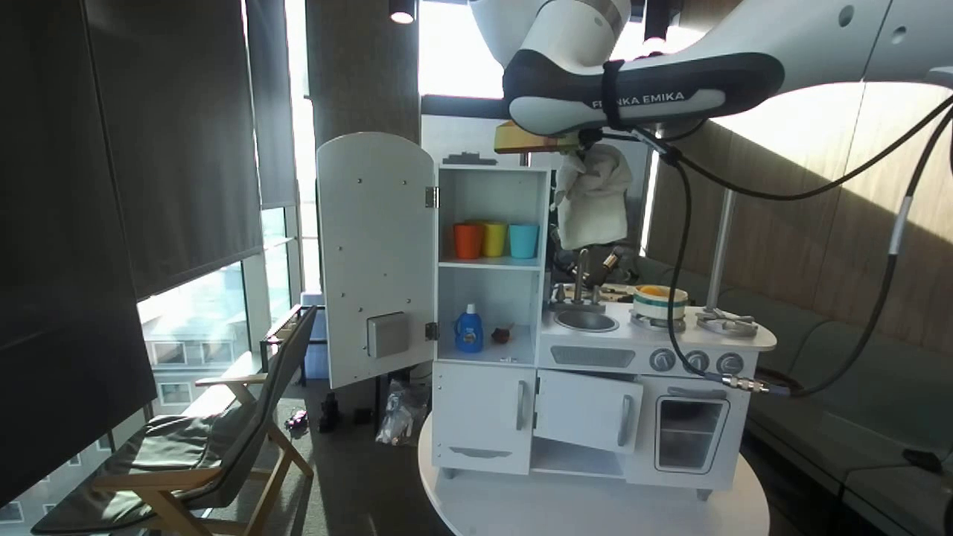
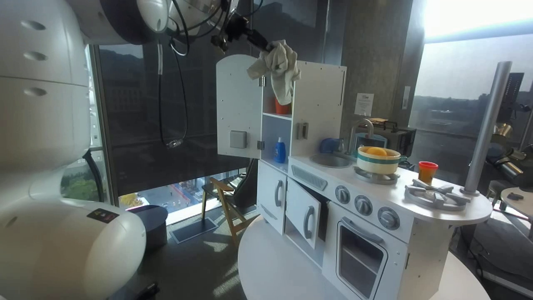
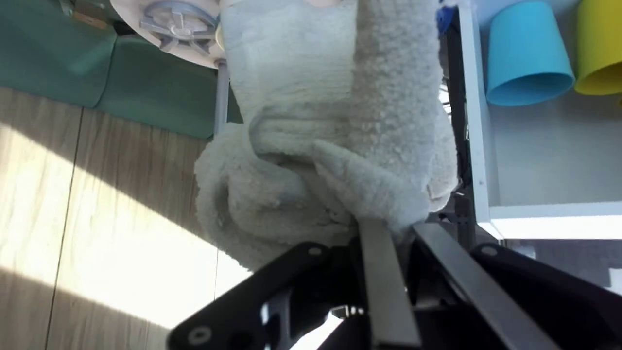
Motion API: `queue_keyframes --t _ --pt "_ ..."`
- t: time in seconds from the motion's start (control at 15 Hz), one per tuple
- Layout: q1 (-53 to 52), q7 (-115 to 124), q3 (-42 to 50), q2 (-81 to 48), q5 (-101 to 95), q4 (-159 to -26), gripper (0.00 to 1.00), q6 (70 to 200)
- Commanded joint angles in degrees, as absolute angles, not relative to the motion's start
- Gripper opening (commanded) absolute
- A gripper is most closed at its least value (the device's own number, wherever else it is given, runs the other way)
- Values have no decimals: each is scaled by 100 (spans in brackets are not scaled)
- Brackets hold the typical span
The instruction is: Use the white towel to wipe the counter
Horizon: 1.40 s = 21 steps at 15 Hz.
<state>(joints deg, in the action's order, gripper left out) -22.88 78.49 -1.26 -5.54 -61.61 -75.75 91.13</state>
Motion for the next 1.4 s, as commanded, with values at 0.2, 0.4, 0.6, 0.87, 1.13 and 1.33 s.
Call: queue_keyframes --t 0.2,0.4,0.6,0.87,1.13,1.33 --pt "-1688 8675 -421 568 -5217 -9964 7 9621" --pt "-1290 8996 -430 843 -4844 -10884 7 10167" --pt "-952 9150 -380 872 -4673 -11514 7 10563" --pt "-617 9319 -329 861 -4438 -12211 7 11041" --pt "-417 9653 -324 695 -4403 -12712 6 11526" --pt "-326 9924 -312 513 -4448 -12910 7 11766"
